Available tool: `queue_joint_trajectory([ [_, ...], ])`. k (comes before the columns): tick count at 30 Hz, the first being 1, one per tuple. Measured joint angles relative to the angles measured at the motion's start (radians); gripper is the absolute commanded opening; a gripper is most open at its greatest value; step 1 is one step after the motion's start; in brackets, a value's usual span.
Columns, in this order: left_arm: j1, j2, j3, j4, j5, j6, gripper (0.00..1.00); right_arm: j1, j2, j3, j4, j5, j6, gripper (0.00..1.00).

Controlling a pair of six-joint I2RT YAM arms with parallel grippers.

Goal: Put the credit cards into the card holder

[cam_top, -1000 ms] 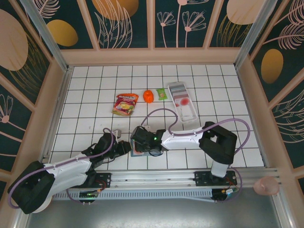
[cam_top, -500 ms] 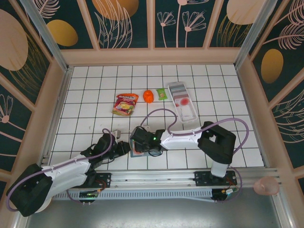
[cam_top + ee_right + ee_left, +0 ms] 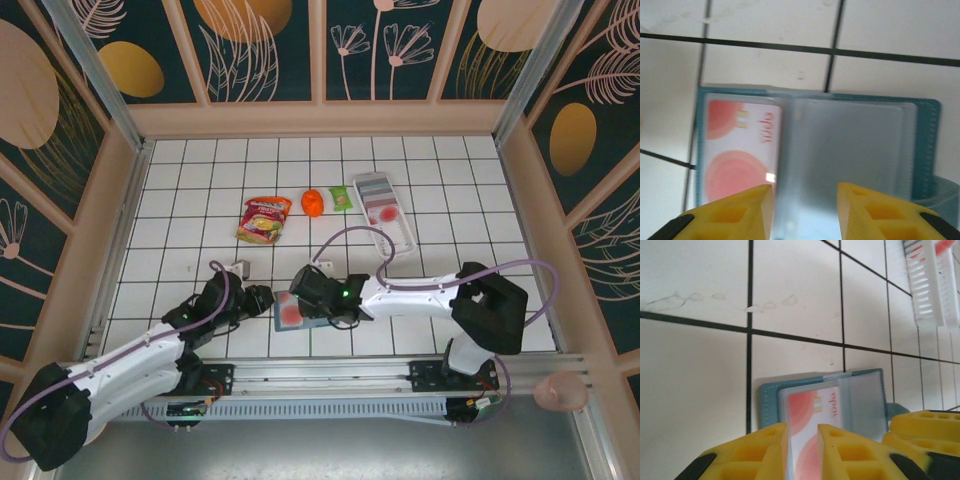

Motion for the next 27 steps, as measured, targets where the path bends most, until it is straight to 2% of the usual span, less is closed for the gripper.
queue_joint_trajectory([
  [10,-0.001,0.145,0.019,0.081,0.119,0.003,0.13,-0.017,-0.013,-0.037,0.0,0.003,0.004,0.37],
  [27,-0.001,0.216,-0.046,0.154,0.122,0.003,0.11,-0.023,0.028,-0.037,-0.005,-0.003,0.023,0.38],
])
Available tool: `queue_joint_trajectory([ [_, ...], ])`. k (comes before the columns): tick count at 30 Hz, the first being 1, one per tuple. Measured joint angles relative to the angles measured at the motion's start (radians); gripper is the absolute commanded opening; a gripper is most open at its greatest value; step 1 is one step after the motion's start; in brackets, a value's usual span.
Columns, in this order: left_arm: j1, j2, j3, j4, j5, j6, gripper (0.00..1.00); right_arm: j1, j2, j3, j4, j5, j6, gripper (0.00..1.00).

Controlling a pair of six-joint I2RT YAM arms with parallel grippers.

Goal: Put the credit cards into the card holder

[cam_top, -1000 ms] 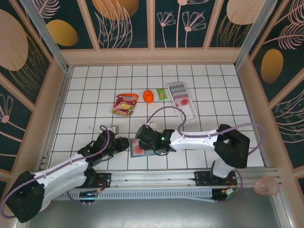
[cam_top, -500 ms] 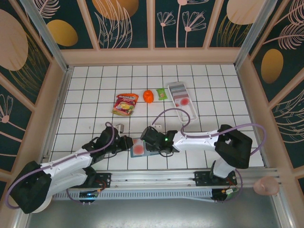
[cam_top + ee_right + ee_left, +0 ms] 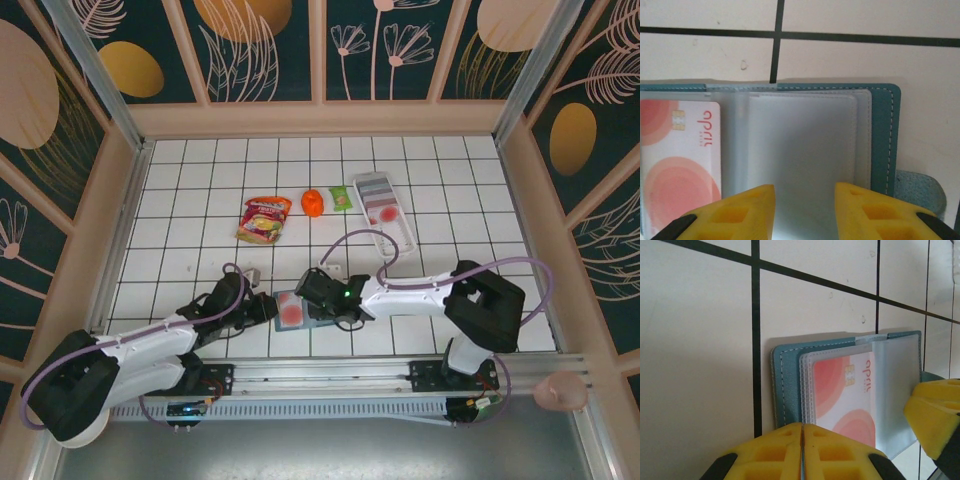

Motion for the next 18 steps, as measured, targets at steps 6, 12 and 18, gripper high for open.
queue_joint_trajectory([
  [6,0.0,0.005,-0.01,0.013,-0.002,0.0,0.11,0.001,0.021,0.016,0.003,-0.008,0.0,0.38],
  [12,0.0,0.014,-0.019,0.035,-0.002,0.0,0.11,0.006,0.04,0.024,0.048,-0.035,0.004,0.39],
  [18,0.0,0.014,-0.025,0.051,-0.002,0.0,0.11,0.006,0.045,0.024,0.1,-0.065,0.02,0.38],
])
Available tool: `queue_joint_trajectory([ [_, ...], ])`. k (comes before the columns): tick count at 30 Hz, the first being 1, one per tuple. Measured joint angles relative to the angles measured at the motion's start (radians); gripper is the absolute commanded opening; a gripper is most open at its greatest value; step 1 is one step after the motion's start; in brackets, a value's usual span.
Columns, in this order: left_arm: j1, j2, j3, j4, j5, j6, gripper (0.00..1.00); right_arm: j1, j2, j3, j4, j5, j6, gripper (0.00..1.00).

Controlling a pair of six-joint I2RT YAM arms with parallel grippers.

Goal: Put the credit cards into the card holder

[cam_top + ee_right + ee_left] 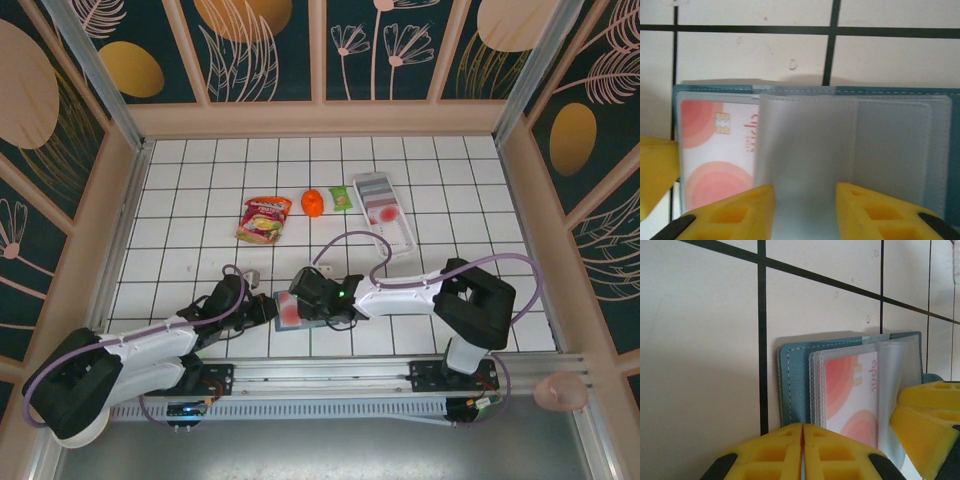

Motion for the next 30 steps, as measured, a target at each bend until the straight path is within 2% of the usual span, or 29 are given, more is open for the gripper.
queue_joint_trajectory([
  [17,0.0,-0.034,-0.019,0.002,-0.007,-0.001,0.11,0.0,0.011,-0.018,0.247,-0.093,0.062,0.38],
  [21,0.0,-0.052,-0.021,-0.011,-0.016,-0.001,0.12,0.001,0.011,-0.015,0.24,-0.084,0.058,0.38],
  [30,0.0,-0.07,-0.024,-0.017,-0.026,-0.001,0.12,0.01,-0.009,0.008,0.061,0.033,0.06,0.41],
])
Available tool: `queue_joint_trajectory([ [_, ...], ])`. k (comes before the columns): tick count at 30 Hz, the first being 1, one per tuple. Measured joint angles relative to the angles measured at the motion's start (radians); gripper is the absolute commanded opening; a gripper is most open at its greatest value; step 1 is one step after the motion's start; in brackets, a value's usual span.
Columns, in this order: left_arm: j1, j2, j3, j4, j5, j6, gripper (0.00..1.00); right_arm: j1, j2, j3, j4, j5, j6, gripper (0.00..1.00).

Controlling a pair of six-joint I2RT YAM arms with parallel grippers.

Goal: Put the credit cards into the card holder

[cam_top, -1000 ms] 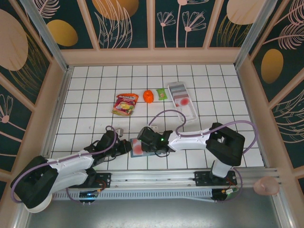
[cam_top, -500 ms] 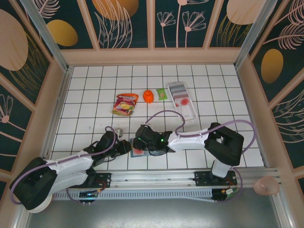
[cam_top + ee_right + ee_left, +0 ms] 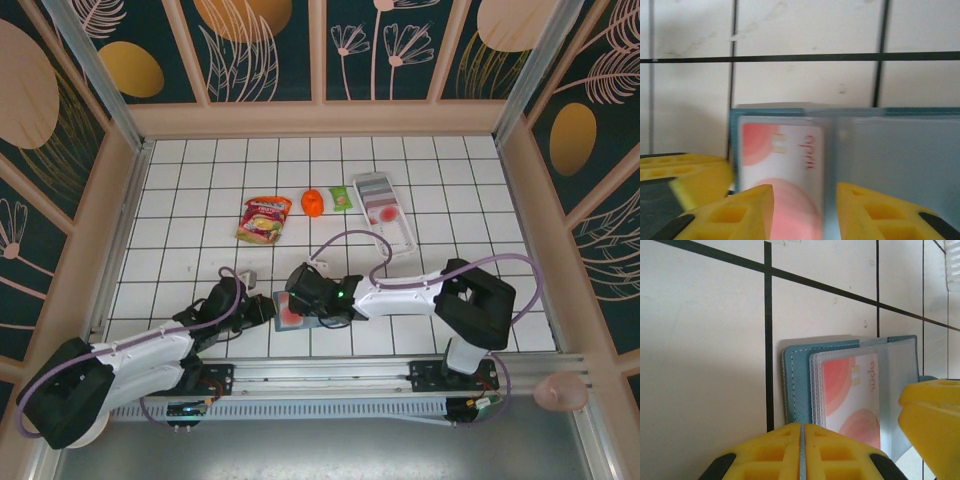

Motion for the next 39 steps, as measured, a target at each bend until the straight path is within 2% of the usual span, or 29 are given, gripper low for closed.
queue_joint_trajectory([
  [8,0.0,0.006,0.0,0.0,0.0,0.0,0.12,0.0,-0.039,-0.026,-0.108,0.056,0.006,0.44],
  [24,0.0,0.025,0.0,0.008,0.0,0.0,0.12,0.012,0.023,0.018,-0.143,0.059,-0.002,0.5],
  [29,0.0,0.03,0.0,0.013,0.0,0.0,0.11,0.017,0.026,0.013,-0.094,0.032,-0.002,0.5],
  [39,0.0,0.031,0.0,0.016,0.0,0.0,0.11,0.002,0.019,-0.066,0.124,-0.039,0.028,0.49],
])
